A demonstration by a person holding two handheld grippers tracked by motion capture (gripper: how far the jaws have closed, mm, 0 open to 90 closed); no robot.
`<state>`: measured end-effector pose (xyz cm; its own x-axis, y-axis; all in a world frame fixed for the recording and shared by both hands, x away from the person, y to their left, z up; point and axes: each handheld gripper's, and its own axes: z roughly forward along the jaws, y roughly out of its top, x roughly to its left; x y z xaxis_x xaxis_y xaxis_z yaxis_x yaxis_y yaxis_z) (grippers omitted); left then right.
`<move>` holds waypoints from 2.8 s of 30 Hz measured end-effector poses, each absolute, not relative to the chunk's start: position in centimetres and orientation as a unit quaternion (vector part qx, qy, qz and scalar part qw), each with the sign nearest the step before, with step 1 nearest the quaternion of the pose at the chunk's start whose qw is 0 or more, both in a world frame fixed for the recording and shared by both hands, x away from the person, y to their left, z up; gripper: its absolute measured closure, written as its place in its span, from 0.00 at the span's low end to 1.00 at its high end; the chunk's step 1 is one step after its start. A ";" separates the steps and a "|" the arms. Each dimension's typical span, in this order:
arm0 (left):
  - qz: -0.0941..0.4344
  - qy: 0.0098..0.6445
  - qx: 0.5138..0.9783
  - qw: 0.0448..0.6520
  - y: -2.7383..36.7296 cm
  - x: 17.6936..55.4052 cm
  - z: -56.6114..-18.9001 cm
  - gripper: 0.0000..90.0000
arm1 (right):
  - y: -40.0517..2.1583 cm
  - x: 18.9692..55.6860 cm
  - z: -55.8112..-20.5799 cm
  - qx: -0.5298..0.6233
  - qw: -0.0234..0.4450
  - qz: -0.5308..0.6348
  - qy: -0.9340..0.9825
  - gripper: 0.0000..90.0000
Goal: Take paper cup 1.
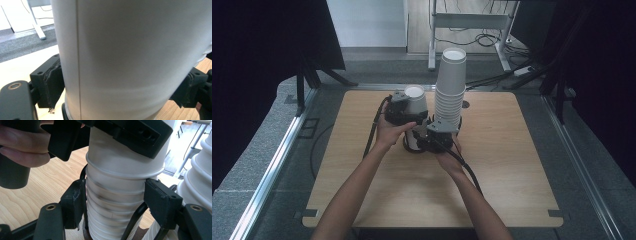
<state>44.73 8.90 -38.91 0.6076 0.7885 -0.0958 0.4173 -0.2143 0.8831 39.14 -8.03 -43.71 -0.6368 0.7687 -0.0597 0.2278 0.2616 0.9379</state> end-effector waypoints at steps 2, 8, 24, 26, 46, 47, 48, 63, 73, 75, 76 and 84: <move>0.197 0.402 0.742 0.500 9.0 44.6 -38.2 0.15 | -8.0 39.1 -43.7 0.332 0.267 0.508 0.749 0.38; 0.203 0.401 0.728 0.517 9.4 44.4 -36.5 0.15 | -8.1 39.1 -43.7 0.330 0.265 0.505 0.752 0.39; 0.222 0.394 0.686 0.571 11.8 43.2 -31.3 0.15 | -8.2 38.9 -43.7 0.323 0.265 0.503 0.757 0.38; 0.228 0.390 0.681 0.576 12.3 42.6 -30.6 0.15 | -8.2 38.8 -43.7 0.323 0.266 0.503 0.756 0.38; 0.207 0.348 0.697 0.592 14.2 36.5 -32.1 0.15 | -11.4 35.6 -43.4 0.305 0.265 0.512 0.758 0.36; 0.203 0.347 0.700 0.590 14.3 36.2 -32.7 0.15 | -11.7 35.1 -43.6 0.303 0.266 0.513 0.758 0.36; 0.203 0.347 0.700 0.590 14.3 36.2 -32.7 0.15 | -11.7 35.1 -43.6 0.303 0.266 0.513 0.758 0.36; 0.193 0.344 0.728 0.560 14.8 33.2 -36.9 0.15 | -13.3 32.1 -45.9 0.301 0.253 0.494 0.775 0.35; 0.181 0.337 0.750 0.539 13.2 30.9 -40.2 0.15 | -14.9 31.6 -46.6 0.323 0.243 0.501 0.765 0.34; 0.172 0.338 0.756 0.534 12.9 30.7 -41.1 0.15 | -15.2 31.6 -46.8 0.326 0.240 0.503 0.764 0.34; 0.172 0.338 0.756 0.534 12.9 30.7 -41.1 0.15 | -15.2 31.6 -46.8 0.326 0.240 0.503 0.764 0.34; 0.159 0.347 0.762 0.523 12.7 30.4 -43.4 0.15 | -16.2 31.3 -46.9 0.337 0.242 0.504 0.758 0.34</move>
